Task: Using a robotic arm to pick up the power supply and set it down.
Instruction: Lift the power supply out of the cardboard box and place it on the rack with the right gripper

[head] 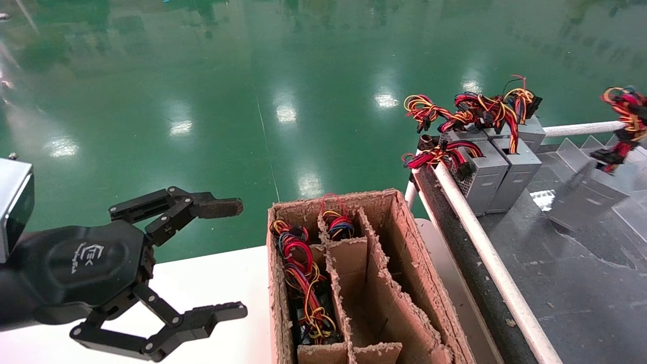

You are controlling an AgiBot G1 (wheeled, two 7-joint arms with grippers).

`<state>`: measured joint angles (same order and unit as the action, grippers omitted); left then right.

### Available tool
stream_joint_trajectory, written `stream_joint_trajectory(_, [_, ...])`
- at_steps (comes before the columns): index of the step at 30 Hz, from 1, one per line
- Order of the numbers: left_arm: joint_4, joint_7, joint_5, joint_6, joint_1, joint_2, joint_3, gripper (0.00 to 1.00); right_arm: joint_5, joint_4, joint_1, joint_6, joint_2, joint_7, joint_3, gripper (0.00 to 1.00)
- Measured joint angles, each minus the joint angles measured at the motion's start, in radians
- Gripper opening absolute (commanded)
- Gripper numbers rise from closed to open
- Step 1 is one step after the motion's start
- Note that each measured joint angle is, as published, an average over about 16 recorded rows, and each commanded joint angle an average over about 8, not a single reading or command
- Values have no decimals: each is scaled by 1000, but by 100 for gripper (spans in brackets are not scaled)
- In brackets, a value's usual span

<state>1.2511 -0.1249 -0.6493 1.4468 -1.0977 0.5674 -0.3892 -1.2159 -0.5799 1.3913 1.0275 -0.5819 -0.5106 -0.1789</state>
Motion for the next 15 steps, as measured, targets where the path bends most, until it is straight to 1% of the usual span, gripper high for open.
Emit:
stream_joint_trajectory(8, [0,0,0,0,0,0,0,100,-75,162,166,21,-90,-95,-53,0])
stream_joint_trajectory(15, [0,0,0,0,0,0,0,100,-111,272,265,32,-161,-175,-80,0])
